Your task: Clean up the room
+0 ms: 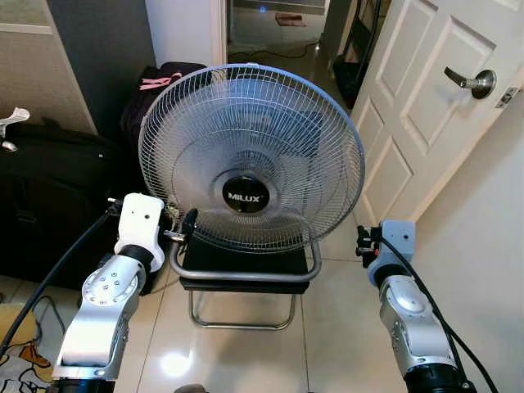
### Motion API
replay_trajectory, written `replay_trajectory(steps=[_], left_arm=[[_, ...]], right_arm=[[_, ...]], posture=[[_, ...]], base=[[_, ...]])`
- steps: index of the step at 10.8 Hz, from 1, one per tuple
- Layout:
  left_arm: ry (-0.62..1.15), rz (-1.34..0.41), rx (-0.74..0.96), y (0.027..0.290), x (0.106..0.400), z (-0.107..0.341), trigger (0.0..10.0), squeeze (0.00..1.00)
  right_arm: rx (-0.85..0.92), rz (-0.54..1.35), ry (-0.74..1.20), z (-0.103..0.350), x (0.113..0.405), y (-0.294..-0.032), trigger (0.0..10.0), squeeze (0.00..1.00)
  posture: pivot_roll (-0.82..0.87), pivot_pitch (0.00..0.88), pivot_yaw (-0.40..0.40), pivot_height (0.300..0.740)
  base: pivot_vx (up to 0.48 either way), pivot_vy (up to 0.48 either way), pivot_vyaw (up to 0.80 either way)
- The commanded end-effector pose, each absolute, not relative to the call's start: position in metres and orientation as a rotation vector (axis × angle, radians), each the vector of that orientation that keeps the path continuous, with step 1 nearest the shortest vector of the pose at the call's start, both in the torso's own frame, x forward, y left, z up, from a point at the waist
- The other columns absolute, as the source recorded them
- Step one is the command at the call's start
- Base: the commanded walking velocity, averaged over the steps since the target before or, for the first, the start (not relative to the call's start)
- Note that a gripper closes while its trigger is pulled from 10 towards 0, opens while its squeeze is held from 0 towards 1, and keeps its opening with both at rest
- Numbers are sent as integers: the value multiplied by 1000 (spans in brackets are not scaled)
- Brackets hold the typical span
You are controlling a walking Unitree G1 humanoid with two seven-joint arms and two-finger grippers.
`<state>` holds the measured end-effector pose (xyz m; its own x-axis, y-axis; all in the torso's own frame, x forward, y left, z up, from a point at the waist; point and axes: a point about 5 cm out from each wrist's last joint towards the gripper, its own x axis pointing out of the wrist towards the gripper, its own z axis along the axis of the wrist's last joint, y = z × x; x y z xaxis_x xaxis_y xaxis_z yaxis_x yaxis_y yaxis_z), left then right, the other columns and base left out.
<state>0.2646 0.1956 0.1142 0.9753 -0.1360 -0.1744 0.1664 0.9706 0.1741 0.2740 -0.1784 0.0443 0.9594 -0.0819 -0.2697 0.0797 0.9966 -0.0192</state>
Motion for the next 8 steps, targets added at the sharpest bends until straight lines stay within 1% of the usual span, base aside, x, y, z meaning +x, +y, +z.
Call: replay_trajectory(steps=[1,2,3,4,5,6,7,8], left_arm=[[335,24,45,188,253,90,10000,0],[361,68,-25,198,242,85,10000,0],[379,52,-8,197,238,81,10000,0],[393,21,30,191,234,77,10000,0],[388,5,41,187,232,76,10000,0],[384,4,52,192,231,74,10000,0],[350,18,120,199,236,80,10000,0],[317,44,110,204,241,87,10000,0]], right_arm=[[167,-13,316,60,258,-175,10000,0],[131,-53,293,62,257,-178,10000,0],[99,-49,291,62,258,-185,10000,0],[14,-2,283,62,259,-193,10000,0],[-17,-1,277,63,259,-197,10000,0],[1,-1,287,63,259,-191,10000,0],[-6,41,291,58,257,-180,10000,0],[9,34,286,57,258,-176,10000,0]], posture=[[-41,0,-74,740],[-67,0,-49,740],[-61,0,-45,740],[-39,0,-40,740],[-54,0,-39,740],[-60,0,-38,740],[-41,0,-44,740],[-32,0,-47,740]], base=[[0,0,0],[0,0,0],[0,0,0],[0,0,0],[0,0,0],[0,0,0],[0,0,0],[0,0,0]])
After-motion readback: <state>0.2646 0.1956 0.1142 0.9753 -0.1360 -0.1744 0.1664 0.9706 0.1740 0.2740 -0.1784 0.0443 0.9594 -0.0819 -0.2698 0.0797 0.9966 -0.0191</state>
